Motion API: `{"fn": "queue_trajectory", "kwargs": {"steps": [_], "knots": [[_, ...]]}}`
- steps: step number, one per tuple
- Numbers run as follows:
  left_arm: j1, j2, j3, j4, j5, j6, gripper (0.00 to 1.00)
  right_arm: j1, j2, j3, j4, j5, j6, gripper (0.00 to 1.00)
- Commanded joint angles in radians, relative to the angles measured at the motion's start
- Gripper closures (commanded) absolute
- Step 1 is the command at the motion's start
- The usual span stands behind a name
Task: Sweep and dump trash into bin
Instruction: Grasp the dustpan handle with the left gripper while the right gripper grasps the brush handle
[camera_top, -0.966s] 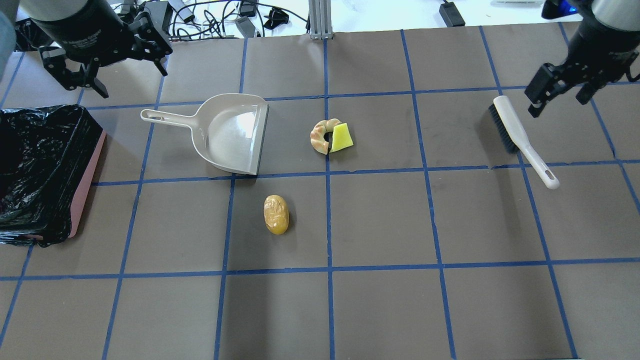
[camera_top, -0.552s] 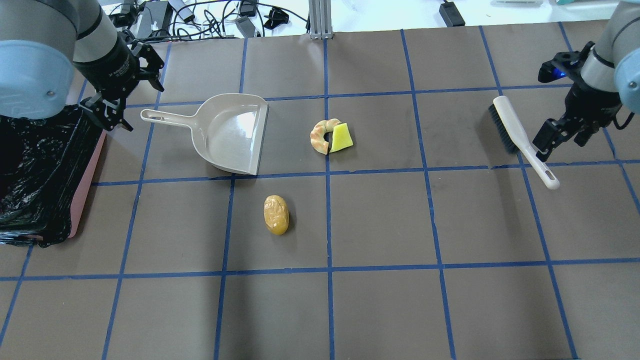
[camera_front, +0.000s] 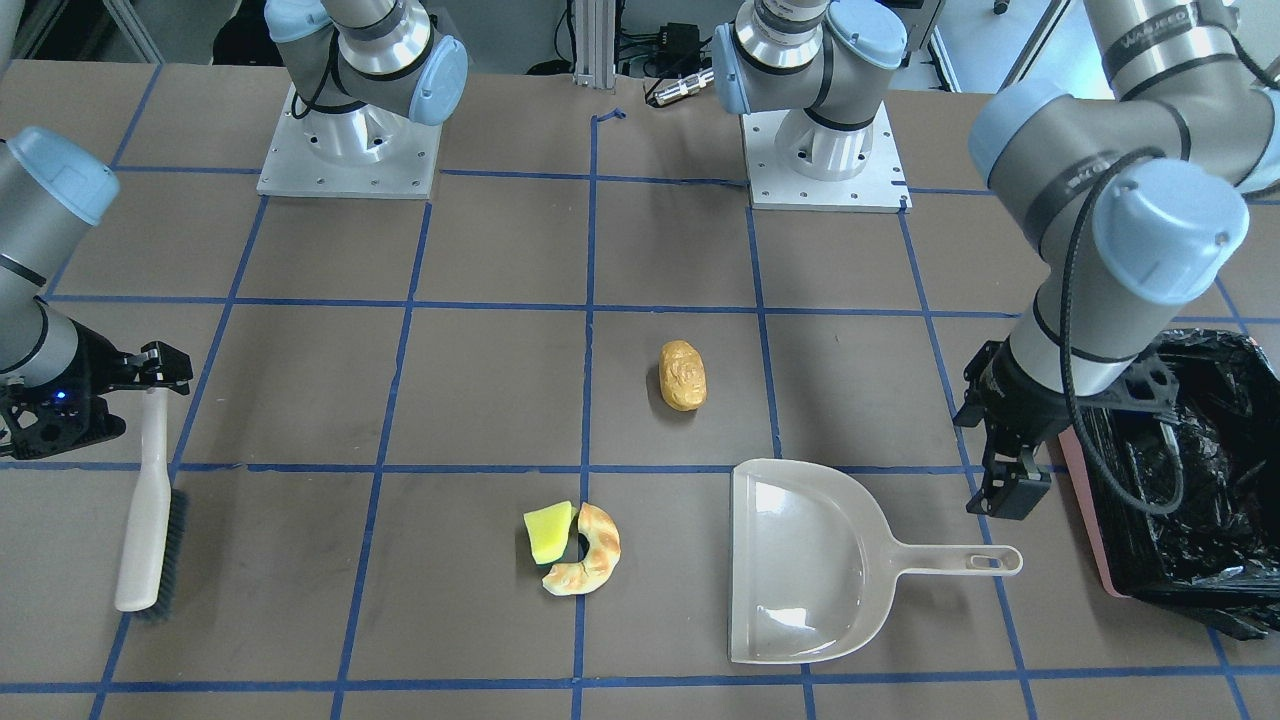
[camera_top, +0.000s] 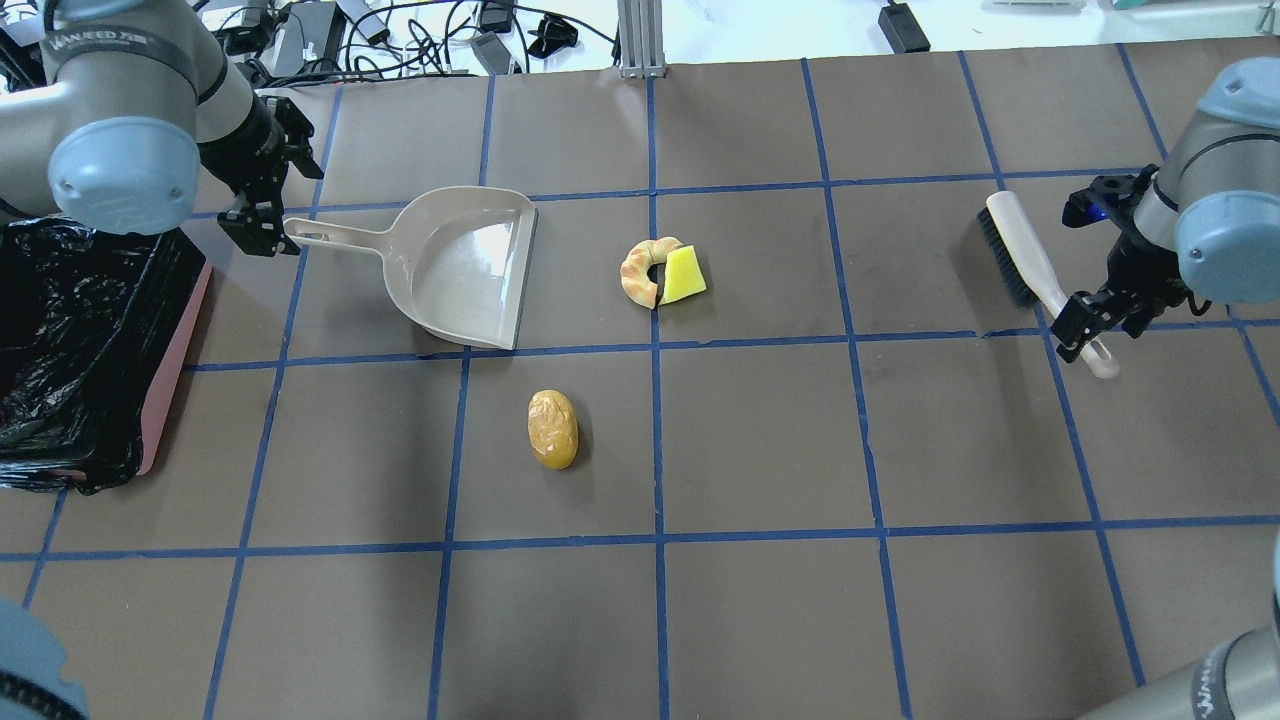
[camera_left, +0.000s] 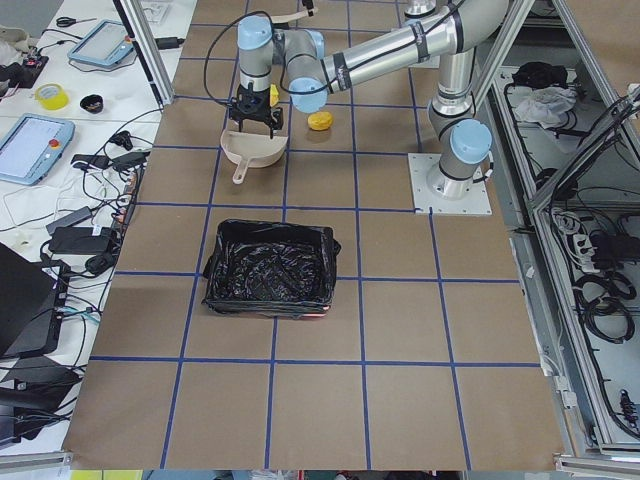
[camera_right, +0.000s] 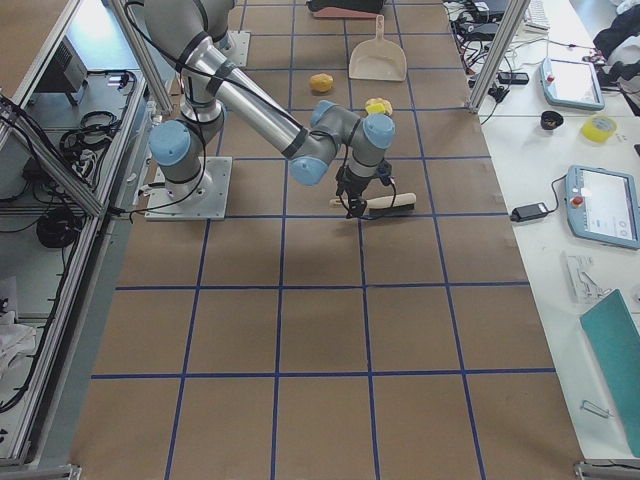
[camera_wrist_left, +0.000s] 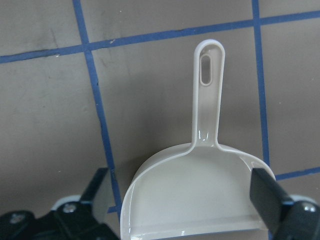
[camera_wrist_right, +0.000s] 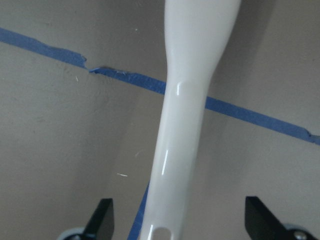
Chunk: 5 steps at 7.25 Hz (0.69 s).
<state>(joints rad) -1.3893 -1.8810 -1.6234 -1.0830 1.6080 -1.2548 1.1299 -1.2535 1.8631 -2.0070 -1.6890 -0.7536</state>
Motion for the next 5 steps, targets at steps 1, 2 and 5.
{"fn": "queue_trajectory", "kwargs": {"steps": [1,2,5], "knots": [[0.003,-0.096,0.019,0.058,0.007,-0.024,0.0,0.001,0.003,0.002,-0.004,0.0,0.031,0.18],[0.003,-0.125,0.034,0.058,0.009,-0.047,0.0,0.001,0.0,0.002,0.007,-0.006,0.086,0.24],[0.024,-0.19,0.057,0.086,0.013,-0.054,0.0,0.004,-0.009,0.002,0.031,-0.006,0.112,0.33]]}}
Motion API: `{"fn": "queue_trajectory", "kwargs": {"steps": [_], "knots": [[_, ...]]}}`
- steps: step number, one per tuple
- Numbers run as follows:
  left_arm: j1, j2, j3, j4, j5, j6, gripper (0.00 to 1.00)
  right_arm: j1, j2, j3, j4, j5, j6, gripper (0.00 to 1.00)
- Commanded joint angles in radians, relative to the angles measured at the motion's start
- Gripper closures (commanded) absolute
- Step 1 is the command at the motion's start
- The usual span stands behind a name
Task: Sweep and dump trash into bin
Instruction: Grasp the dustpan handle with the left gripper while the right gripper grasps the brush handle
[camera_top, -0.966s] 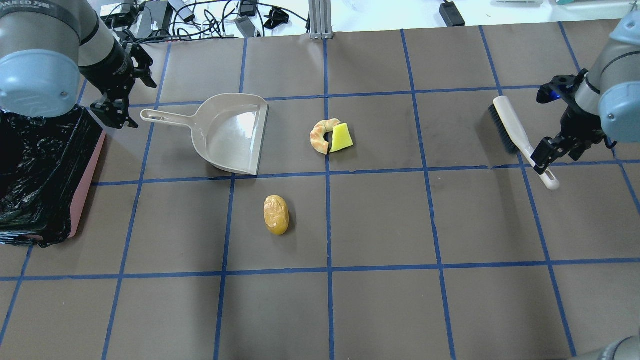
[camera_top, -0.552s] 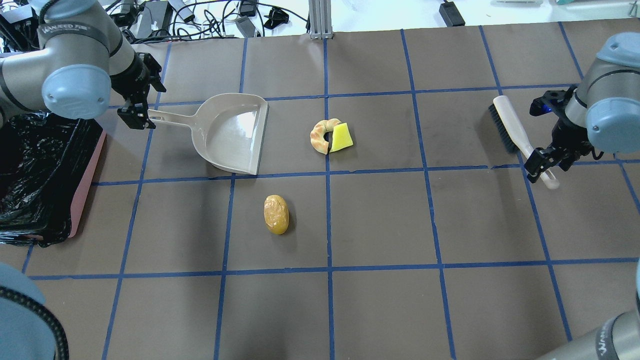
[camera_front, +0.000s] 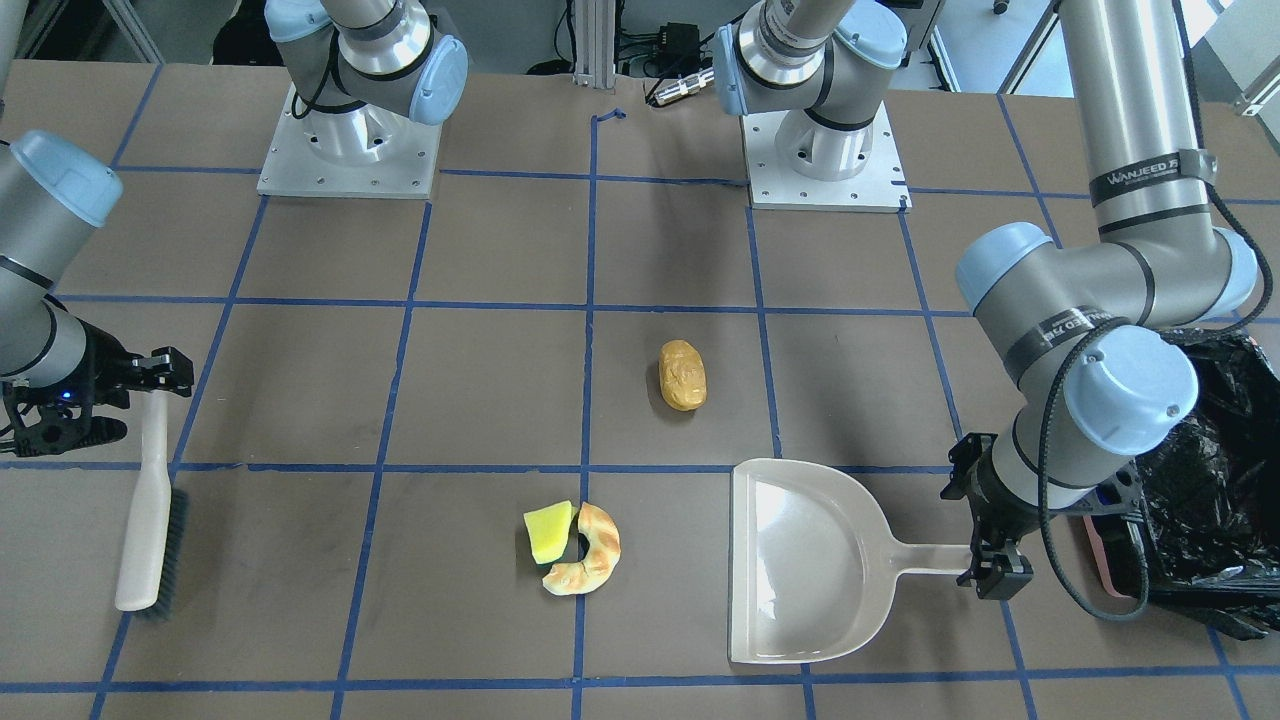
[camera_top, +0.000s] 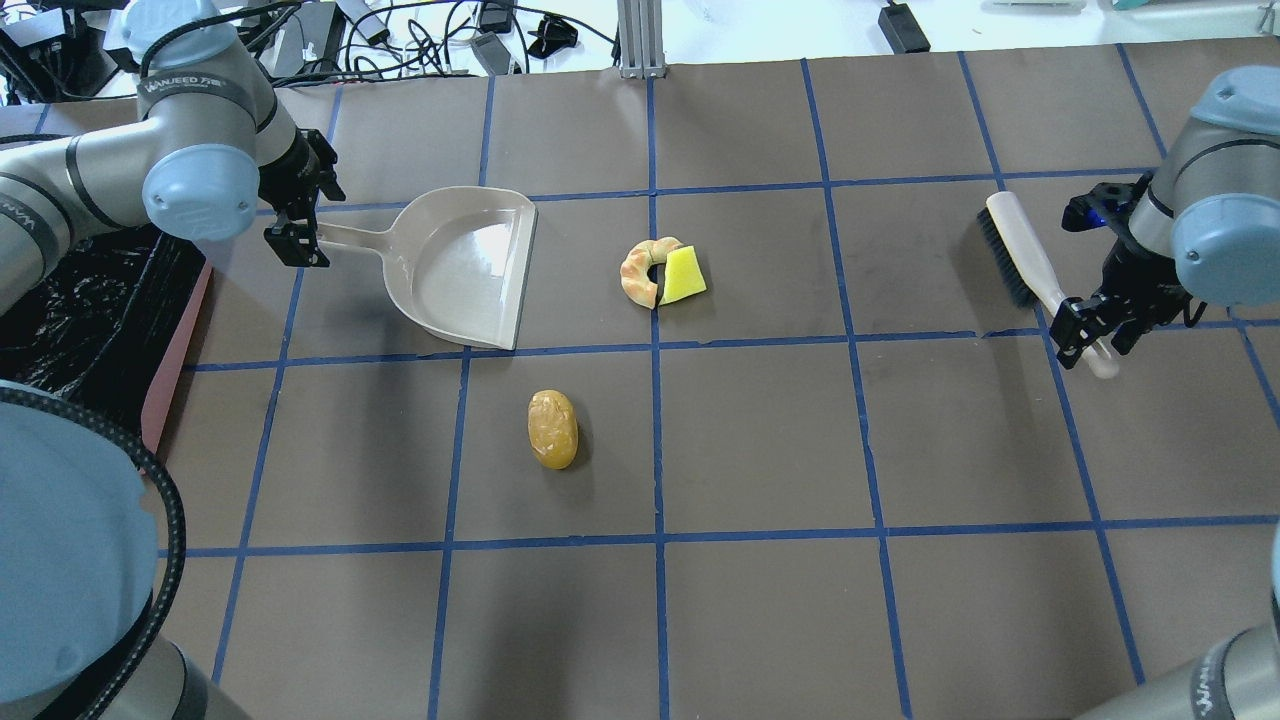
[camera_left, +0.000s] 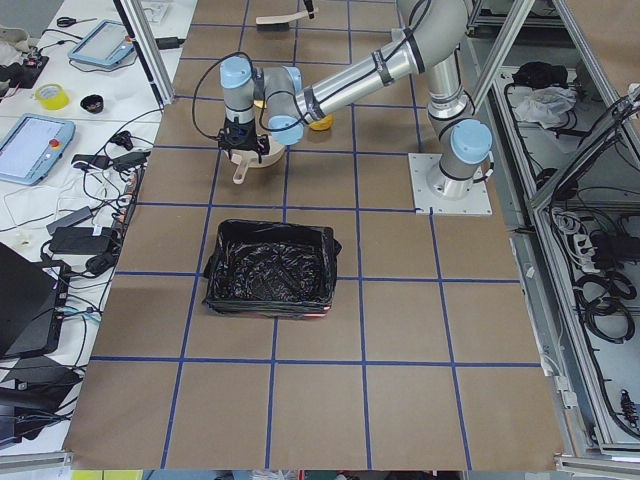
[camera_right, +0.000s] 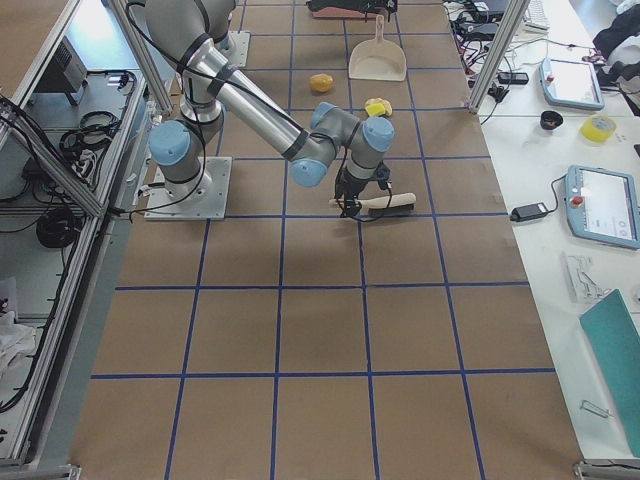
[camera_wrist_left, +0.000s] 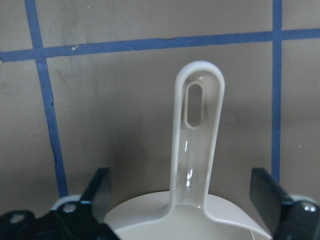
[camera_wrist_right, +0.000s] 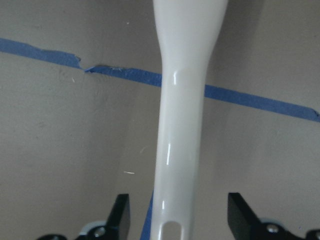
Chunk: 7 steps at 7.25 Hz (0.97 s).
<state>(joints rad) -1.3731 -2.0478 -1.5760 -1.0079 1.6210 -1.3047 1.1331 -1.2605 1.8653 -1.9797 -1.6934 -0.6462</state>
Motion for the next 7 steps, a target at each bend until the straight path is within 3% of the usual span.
{"fn": "queue_trajectory", "kwargs": {"steps": [1,2,4,5,6,7], "knots": [[0.006,-0.035,0.01,0.012,0.0,-0.007,0.0,0.001,-0.002,0.0,0.004,-0.002,0.004,0.51],[0.006,-0.04,0.008,0.011,0.002,-0.001,0.0,0.001,-0.002,-0.002,0.004,-0.002,0.0,0.69],[0.008,-0.057,0.008,0.012,0.002,-0.002,0.0,0.001,-0.004,-0.008,0.004,-0.002,-0.003,0.94],[0.006,-0.061,0.008,0.018,0.031,-0.001,0.0,0.001,-0.004,-0.008,0.005,-0.002,-0.003,0.97],[0.008,-0.064,0.001,0.018,0.048,-0.007,0.35,0.002,-0.005,-0.012,0.004,-0.003,-0.001,0.98],[0.006,-0.061,-0.001,0.018,0.046,-0.037,0.98,0.01,-0.025,-0.02,0.004,-0.002,0.006,0.98]]}}
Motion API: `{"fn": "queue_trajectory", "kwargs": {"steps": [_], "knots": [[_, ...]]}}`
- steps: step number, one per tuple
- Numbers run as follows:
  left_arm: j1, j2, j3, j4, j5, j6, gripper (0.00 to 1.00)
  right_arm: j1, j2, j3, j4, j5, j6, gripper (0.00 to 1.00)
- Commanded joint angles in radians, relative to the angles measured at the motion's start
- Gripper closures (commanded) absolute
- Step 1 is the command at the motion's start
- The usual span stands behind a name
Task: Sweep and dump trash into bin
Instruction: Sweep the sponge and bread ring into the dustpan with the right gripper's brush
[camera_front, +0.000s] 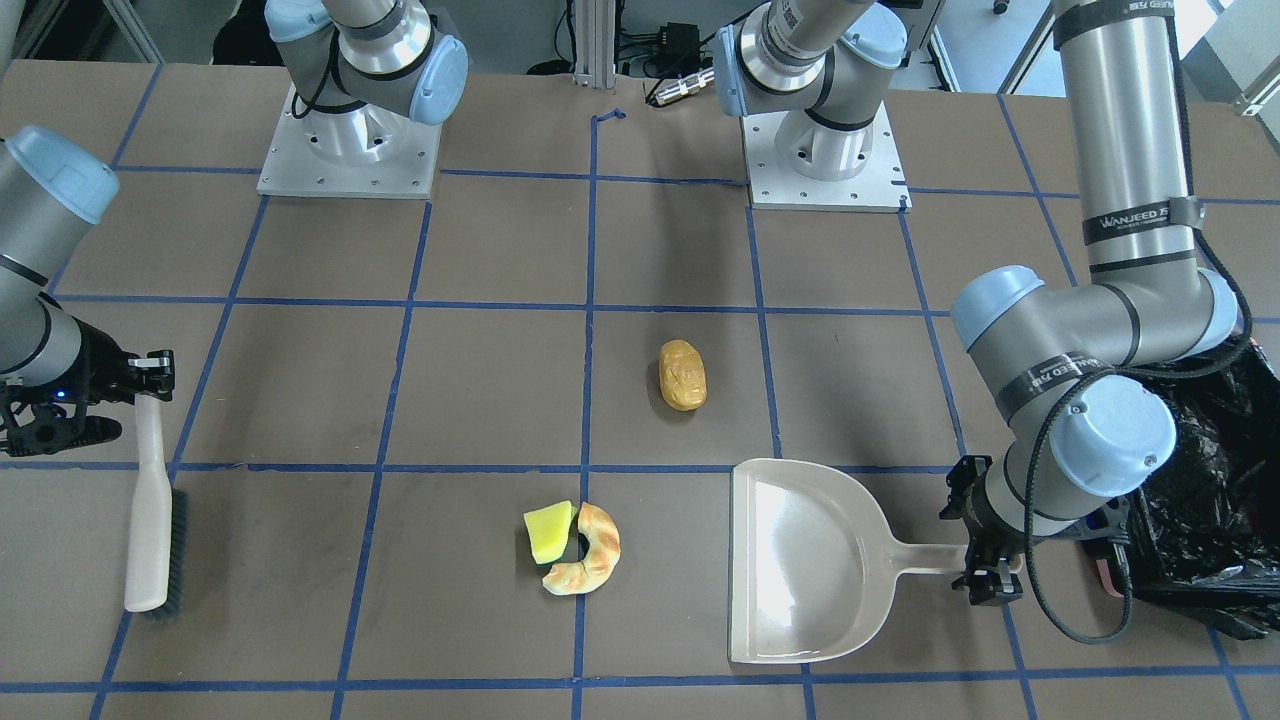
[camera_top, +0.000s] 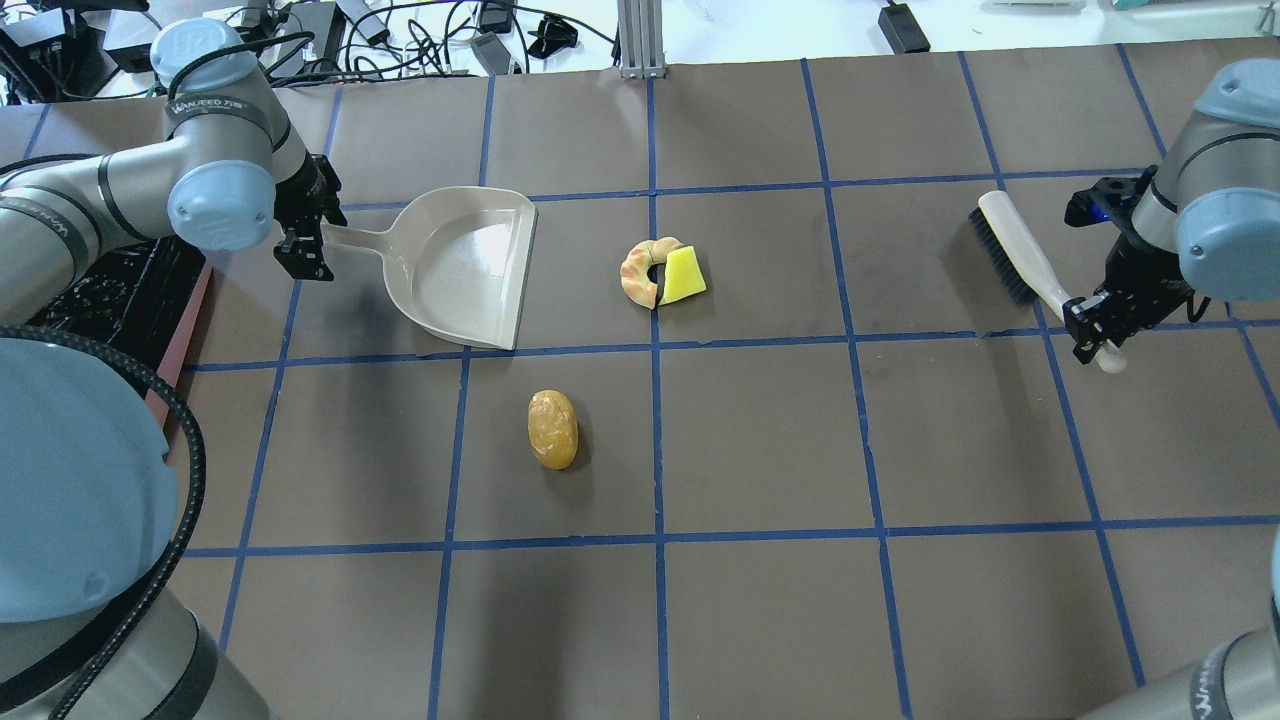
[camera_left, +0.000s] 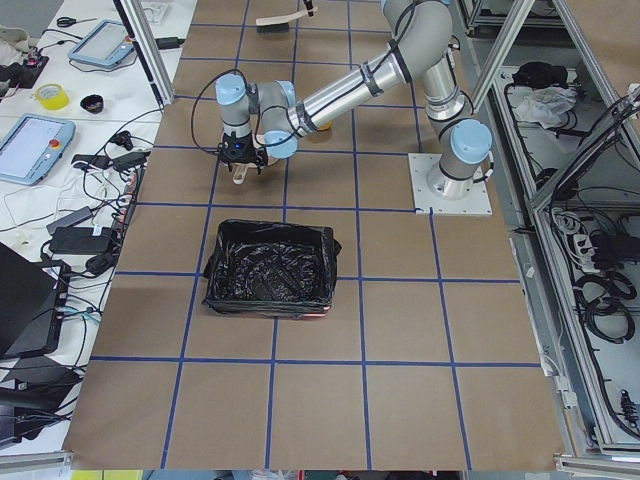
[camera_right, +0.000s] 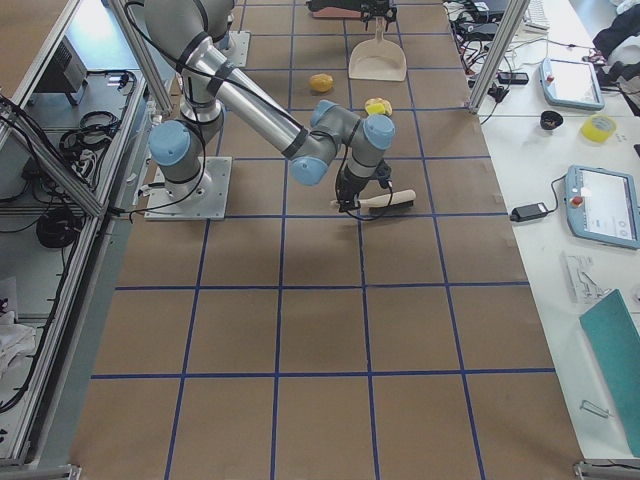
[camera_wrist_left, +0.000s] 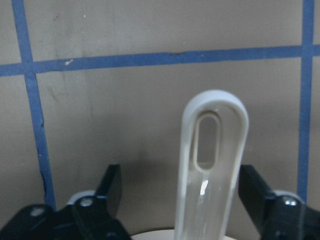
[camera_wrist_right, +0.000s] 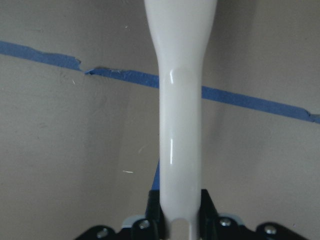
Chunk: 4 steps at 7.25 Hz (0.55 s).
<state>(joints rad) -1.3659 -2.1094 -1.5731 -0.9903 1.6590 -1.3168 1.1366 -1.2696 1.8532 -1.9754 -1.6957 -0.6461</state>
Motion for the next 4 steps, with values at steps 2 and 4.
{"fn": "queue_trajectory", "kwargs": {"steps": [2,4], "knots": [[-0.001,0.011,0.001,0.001,-0.021,-0.044,1.0,0.114,-0.051,-0.005,0.03,-0.072,0.093,0.99],[-0.015,0.043,0.01,0.002,-0.05,-0.042,1.0,0.236,-0.098,-0.005,0.139,-0.065,0.353,1.0]]}}
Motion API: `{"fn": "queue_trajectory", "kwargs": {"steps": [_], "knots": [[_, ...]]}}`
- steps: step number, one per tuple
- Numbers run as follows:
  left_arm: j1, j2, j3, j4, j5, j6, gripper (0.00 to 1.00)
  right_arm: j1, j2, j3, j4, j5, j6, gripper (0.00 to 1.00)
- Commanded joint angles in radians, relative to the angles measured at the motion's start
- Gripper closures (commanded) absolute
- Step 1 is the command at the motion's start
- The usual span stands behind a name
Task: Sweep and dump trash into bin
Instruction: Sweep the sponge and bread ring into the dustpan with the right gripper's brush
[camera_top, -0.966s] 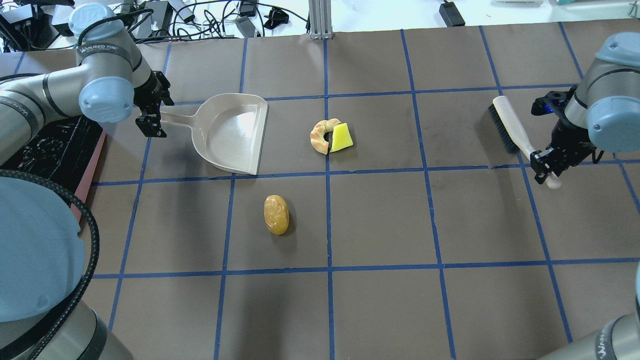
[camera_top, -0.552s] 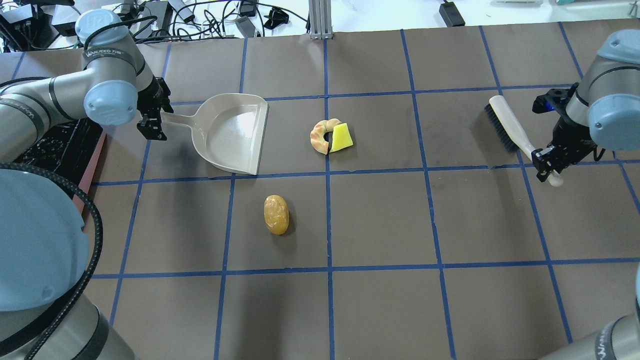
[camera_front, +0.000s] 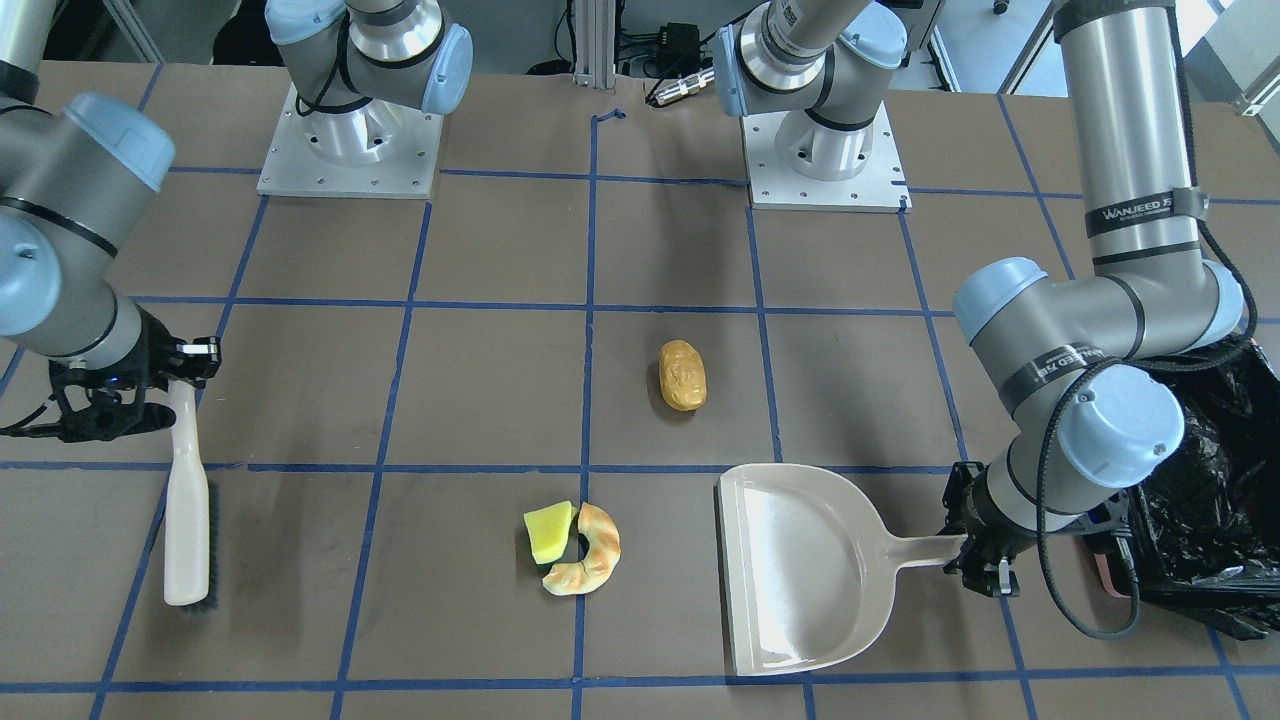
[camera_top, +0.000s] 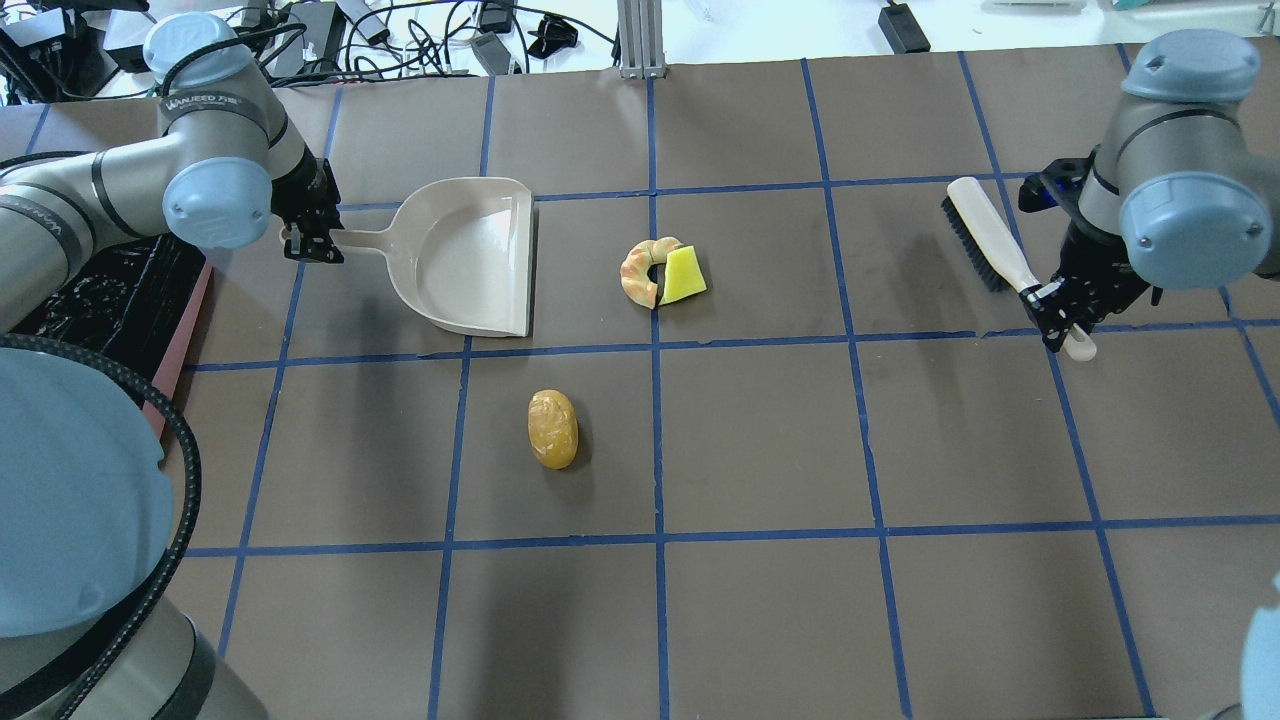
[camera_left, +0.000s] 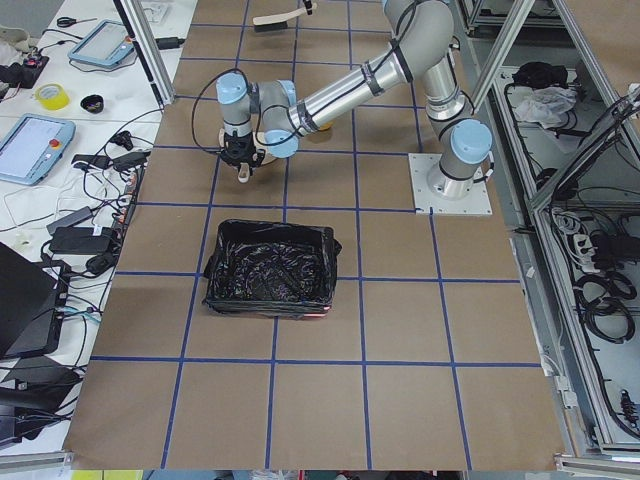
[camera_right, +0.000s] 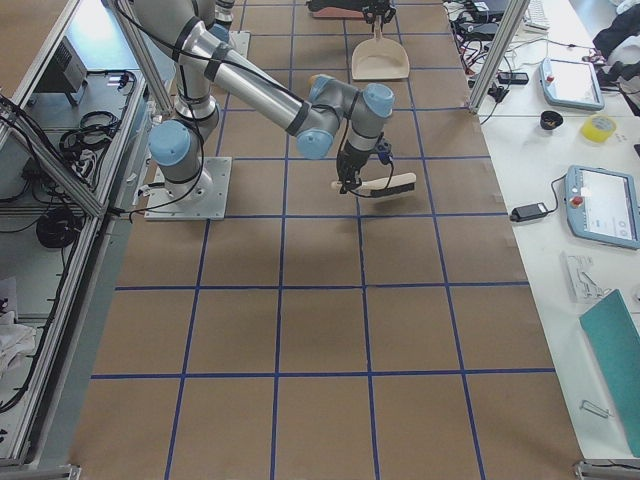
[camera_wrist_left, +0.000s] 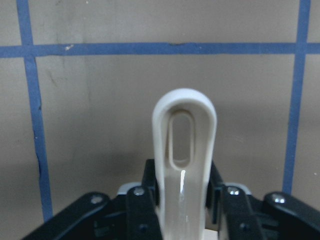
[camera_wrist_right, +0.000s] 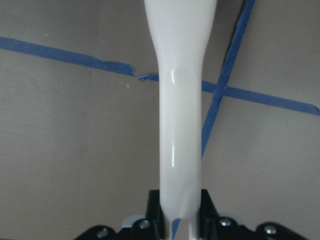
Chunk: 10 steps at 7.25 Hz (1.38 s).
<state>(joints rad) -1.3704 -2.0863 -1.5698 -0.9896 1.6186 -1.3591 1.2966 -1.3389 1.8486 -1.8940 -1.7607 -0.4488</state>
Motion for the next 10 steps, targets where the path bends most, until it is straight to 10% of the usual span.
{"fn": "queue_trajectory", "kwargs": {"steps": [1,3,10], "knots": [[-0.051,0.046,0.031,0.0,0.018,-0.003,1.0,0.166,-0.035,0.0,0.1,0.003,0.312,1.0],[-0.218,0.045,0.043,-0.004,0.253,-0.125,1.0,0.382,-0.045,-0.006,0.141,0.085,0.686,1.0],[-0.248,-0.026,0.028,-0.041,0.216,-0.227,1.0,0.567,0.081,-0.015,-0.043,0.373,0.932,1.0]]}}
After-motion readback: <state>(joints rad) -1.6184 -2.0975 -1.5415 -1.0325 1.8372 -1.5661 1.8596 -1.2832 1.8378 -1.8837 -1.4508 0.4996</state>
